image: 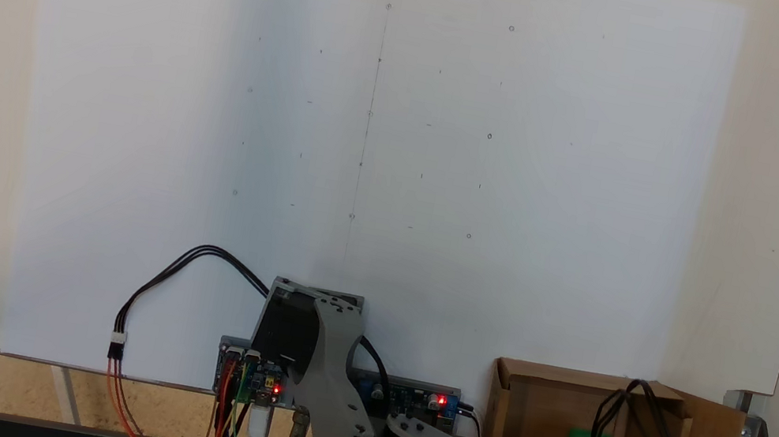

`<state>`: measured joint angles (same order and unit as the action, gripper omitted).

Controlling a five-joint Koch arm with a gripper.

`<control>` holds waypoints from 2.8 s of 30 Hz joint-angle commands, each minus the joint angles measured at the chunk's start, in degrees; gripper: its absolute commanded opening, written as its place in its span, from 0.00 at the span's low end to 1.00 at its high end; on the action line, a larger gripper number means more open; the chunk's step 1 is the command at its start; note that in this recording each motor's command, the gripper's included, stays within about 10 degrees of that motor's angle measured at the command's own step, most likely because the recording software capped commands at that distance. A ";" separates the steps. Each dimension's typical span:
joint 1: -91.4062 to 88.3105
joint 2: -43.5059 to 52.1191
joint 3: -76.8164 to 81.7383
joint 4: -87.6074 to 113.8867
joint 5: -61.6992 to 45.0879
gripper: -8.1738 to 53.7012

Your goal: Grasp a green dice and put it in the bin.

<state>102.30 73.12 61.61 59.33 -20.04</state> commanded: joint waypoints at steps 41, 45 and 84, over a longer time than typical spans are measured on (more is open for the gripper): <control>-98.53 49.04 48.25 -35.40 24.08 0.85; -98.53 55.28 61.61 -46.39 23.38 0.86; -98.26 62.58 117.60 -142.19 23.03 0.85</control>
<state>4.13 129.38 176.40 -75.50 1.67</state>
